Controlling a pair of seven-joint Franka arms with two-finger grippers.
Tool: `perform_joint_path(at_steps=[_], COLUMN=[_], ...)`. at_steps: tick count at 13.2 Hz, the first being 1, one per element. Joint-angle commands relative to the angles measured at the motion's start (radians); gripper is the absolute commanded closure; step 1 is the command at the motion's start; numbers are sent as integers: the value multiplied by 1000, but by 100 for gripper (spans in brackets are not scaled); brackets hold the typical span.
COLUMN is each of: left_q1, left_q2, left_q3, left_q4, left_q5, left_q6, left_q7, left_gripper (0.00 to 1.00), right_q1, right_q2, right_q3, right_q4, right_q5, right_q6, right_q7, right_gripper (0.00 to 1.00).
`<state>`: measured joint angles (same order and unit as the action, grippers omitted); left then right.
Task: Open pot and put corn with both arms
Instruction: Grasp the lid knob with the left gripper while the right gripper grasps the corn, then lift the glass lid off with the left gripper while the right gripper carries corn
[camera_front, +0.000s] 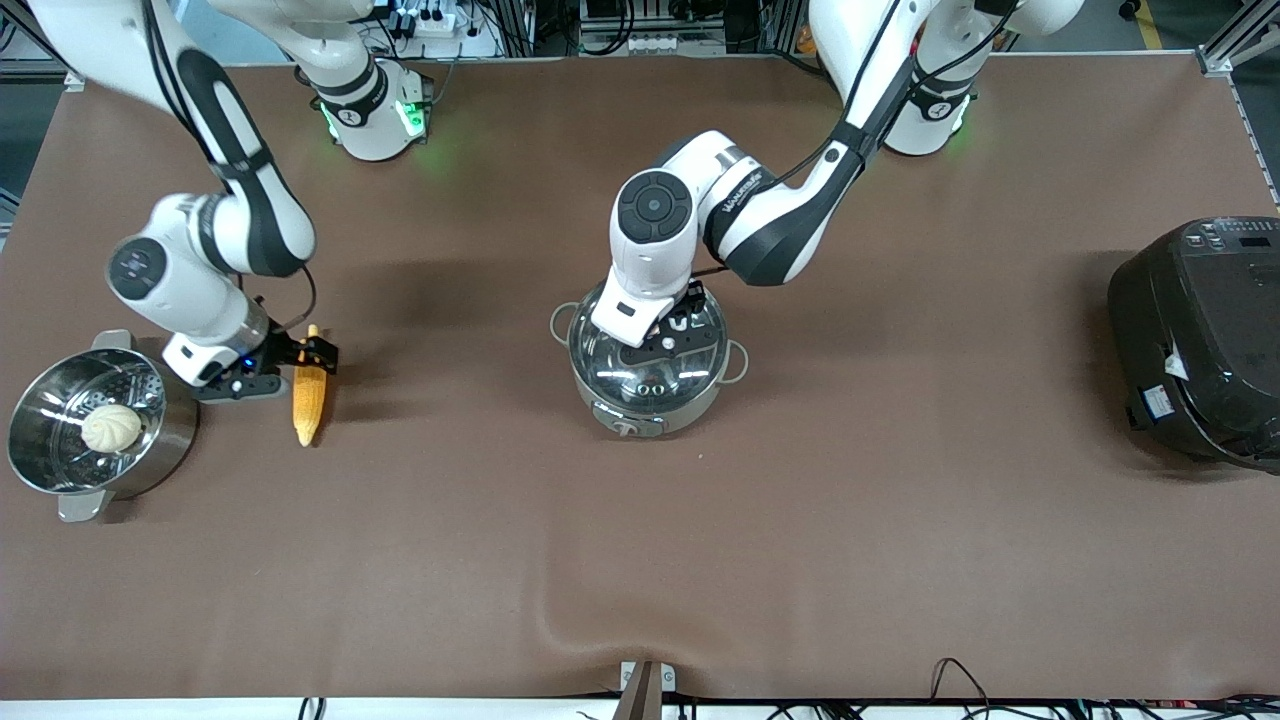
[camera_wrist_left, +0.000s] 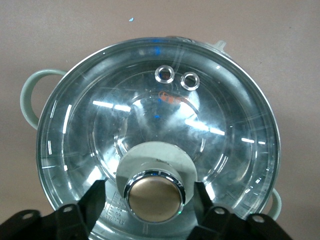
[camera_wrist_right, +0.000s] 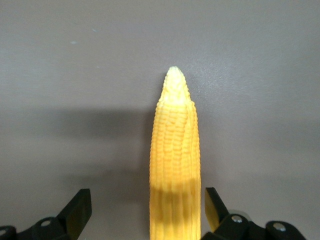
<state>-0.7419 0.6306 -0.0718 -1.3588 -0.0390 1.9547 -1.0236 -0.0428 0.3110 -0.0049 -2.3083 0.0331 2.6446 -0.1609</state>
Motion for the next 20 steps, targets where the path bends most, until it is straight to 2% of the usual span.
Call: perform_joint_path(at_steps=[1,3,4,5,6,7,8,10,11,13,14,15,17,18,20], left_q1=[-19,-19,-19,-17,-13,-7,-1,13,35,62,96,142,247,318,441], left_q2=[15,15,15,9,0,-18,-40,-89,-121,-202,-248,-297,-347,-370,-379], left_q3=[13,13,13,13,12,9,9,6,4,9,10,7,9,6,6], left_q4=[29,27,29,29,30,30,30,30,30,29,27,23,21,12,-6], left_q5=[25,25,24,24,21,13,10,8,7,10,8,7,-18,-33,-44], left_q6=[0,-2,-2,-3,-14,-26,-49,-114,-150,-230,-255,-272,-330,-358,-414], left_q7=[-26,-26,-26,-24,-23,-23,-21,-16,-15,-13,6,46,210,318,495], left_gripper=[59,97,100,100,100,100,100,100,100,100,100,100,100,100,100], right_q1=[-20,-22,-26,-28,-31,-35,-38,-38,-38,0,35,59,134,197,331], right_q2=[30,42,45,40,34,37,45,46,52,16,-25,-58,-76,-70,-53], right_q3=[-1,-1,-1,-1,-1,0,0,0,0,5,3,3,6,6,6], right_q4=[10,10,9,9,9,10,10,10,10,18,35,84,263,352,491], right_q5=[-10,-12,-12,-10,-10,-9,-7,-7,-2,2,2,2,4,2,7], right_q6=[18,26,28,22,14,12,18,18,20,-9,-53,-154,-459,-559,-639], right_q7=[17,14,17,20,20,24,41,58,64,153,191,214,343,457,649], right_gripper=[0,0,6,19,42,53,60,63,71,95,100,100,97,98,98])
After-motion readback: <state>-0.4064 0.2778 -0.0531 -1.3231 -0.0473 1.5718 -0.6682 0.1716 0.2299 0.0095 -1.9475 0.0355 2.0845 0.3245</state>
